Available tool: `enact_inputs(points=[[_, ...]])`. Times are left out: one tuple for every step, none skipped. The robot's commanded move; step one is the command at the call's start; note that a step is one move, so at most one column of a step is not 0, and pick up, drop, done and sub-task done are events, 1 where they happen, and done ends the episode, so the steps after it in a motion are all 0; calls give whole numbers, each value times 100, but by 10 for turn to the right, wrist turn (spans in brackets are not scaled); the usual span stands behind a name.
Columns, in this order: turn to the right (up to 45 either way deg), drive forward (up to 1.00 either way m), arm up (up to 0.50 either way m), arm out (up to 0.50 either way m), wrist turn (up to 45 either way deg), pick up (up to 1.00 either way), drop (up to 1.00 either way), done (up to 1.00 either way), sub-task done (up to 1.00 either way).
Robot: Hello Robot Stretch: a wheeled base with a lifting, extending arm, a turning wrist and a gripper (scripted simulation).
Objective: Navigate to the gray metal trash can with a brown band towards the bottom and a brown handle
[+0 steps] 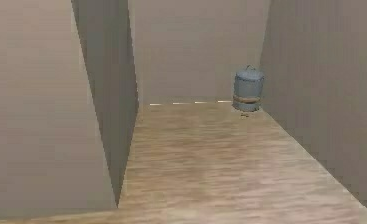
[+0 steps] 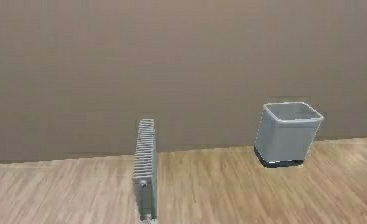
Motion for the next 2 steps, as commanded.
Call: enact_inputs(points=[[0,55,0,0,0,0,0,0,0],[120,0,0,0,0,0,0,0,0]])
